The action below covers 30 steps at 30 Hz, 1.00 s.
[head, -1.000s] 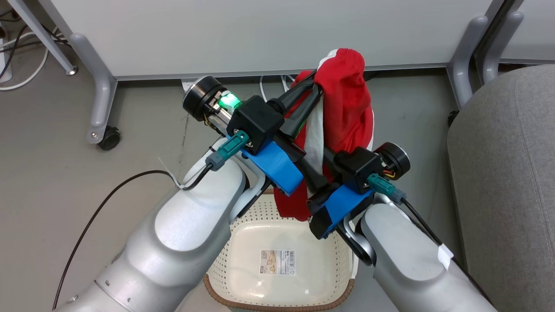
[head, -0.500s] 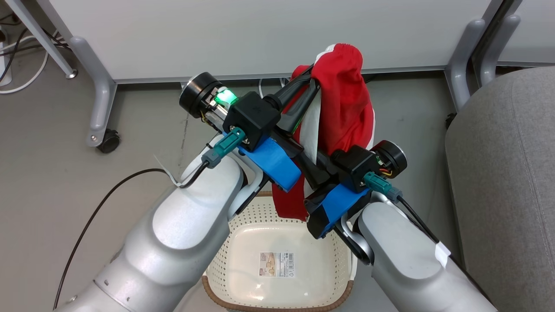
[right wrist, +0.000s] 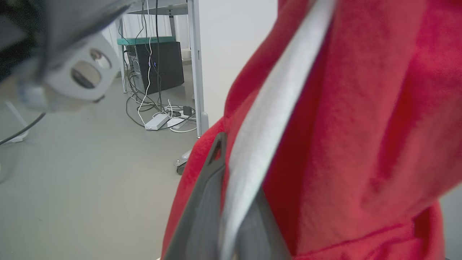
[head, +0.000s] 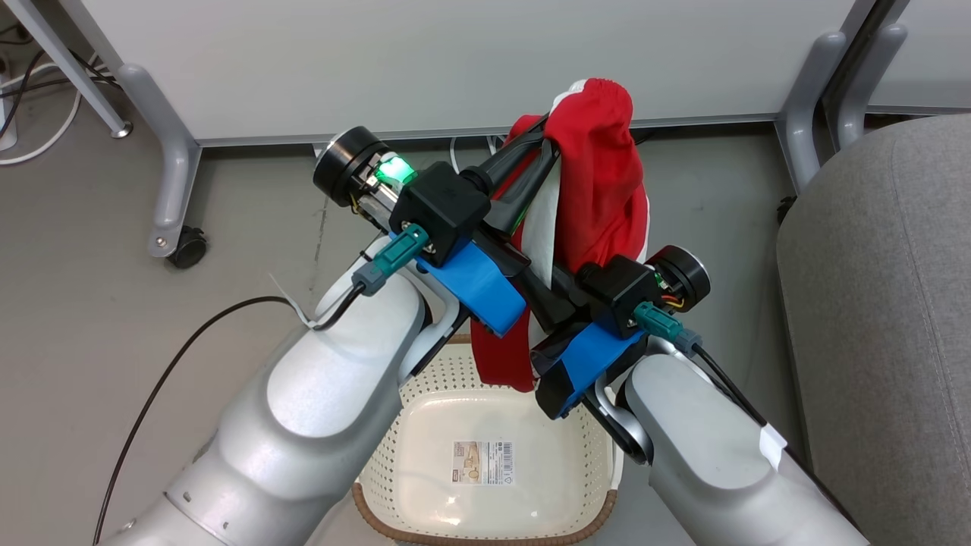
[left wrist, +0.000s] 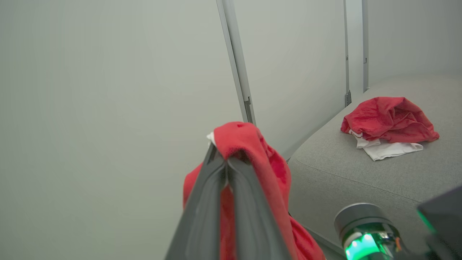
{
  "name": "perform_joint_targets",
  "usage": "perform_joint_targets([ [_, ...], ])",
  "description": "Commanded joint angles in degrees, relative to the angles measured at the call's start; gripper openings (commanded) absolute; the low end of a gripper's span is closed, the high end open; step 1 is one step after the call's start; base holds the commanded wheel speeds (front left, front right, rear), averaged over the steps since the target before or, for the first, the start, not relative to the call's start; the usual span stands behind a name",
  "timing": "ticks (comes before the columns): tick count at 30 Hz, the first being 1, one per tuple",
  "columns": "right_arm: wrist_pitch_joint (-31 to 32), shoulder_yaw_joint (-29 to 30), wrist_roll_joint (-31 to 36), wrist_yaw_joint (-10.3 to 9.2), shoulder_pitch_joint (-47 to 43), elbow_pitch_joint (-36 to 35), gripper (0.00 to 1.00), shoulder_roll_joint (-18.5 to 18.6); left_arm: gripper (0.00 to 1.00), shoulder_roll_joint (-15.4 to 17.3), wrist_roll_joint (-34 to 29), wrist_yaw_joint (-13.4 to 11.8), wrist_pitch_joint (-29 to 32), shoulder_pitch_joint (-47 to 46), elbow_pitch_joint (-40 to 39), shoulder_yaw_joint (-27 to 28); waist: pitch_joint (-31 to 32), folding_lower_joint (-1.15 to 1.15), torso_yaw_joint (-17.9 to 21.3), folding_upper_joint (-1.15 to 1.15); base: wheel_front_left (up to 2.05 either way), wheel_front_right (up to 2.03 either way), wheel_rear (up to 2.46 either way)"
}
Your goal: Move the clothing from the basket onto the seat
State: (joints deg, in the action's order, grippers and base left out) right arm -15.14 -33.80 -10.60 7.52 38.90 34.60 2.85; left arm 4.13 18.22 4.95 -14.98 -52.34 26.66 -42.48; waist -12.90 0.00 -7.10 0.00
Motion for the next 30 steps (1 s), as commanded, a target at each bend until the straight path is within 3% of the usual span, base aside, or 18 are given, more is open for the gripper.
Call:
perform_joint_targets([
  [1,-0.01,-0.23,0.25,-0.06,0.79,-0.07,0.0,0.06,0.0,-0.08,-0.18,0.07,-0.3,0.58,-0.04,0.42,0.02,0.0,0.03,0.0,0.0,0.0,0.0],
  [6,-0.01,-0.39,0.22,-0.06,0.75,-0.19,0.0,0.06,0.0,-0.14,-0.5,0.26,-0.3,0.86,0.22,0.59,0.13,0.0,0.16,0.0,0.0,0.0,0.0],
  [7,-0.01,-0.42,0.21,-0.06,0.71,-0.18,0.0,0.06,0.98,-0.17,-0.56,0.3,-0.3,0.9,0.26,0.62,0.14,0.0,0.19,0.0,0.0,0.0,0.0],
  [22,-0.01,0.36,0.61,-0.06,0.79,-0.36,0.0,0.05,1.0,-0.3,-1.62,0.47,-0.3,1.17,0.75,1.0,-0.57,0.0,1.25,0.0,0.0,0.0,0.0],
  [30,-0.01,2.73,1.01,-0.06,0.95,-1.99,0.0,0.06,1.0,0.27,-1.77,0.49,-0.3,0.55,0.98,1.14,-2.08,0.0,4.05,0.0,0.0,0.0,0.0],
])
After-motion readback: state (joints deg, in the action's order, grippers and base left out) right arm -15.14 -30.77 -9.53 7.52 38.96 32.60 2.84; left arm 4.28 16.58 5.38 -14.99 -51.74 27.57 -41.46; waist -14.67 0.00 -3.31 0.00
